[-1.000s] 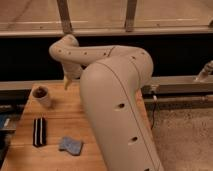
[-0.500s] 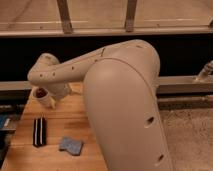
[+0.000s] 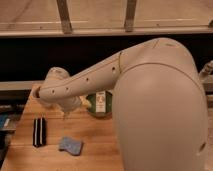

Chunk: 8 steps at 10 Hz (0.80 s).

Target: Move the arm in a circular motion

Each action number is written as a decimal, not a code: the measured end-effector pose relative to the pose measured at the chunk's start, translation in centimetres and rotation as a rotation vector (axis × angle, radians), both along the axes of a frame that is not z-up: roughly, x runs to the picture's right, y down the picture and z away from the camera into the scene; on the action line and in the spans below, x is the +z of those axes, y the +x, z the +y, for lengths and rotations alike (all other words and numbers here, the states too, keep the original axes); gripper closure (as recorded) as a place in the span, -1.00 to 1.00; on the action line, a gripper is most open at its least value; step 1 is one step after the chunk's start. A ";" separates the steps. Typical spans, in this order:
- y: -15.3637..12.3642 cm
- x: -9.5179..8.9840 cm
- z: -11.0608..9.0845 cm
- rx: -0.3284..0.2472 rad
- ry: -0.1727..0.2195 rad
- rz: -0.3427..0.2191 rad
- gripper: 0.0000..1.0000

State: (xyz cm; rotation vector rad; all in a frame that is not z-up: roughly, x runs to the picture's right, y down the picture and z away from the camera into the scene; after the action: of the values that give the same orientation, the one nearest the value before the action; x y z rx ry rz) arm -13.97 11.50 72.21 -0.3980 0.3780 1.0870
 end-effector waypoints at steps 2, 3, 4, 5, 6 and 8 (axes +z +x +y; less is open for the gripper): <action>2.8 1.6 -1.7 0.049 -0.009 0.038 -0.60; 4.1 2.7 -3.1 0.067 -0.011 0.052 -0.60; 5.2 4.1 -5.0 0.081 -0.015 0.064 -0.60; 6.2 5.7 -7.2 0.088 -0.018 0.075 -0.60; 6.5 6.8 -9.1 0.088 -0.018 0.078 -0.60; 5.3 8.7 -12.6 0.072 -0.011 0.061 -0.60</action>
State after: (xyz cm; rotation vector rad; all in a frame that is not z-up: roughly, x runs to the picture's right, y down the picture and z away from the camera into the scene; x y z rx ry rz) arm -8.62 -1.13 80.93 -0.3913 0.4265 1.1692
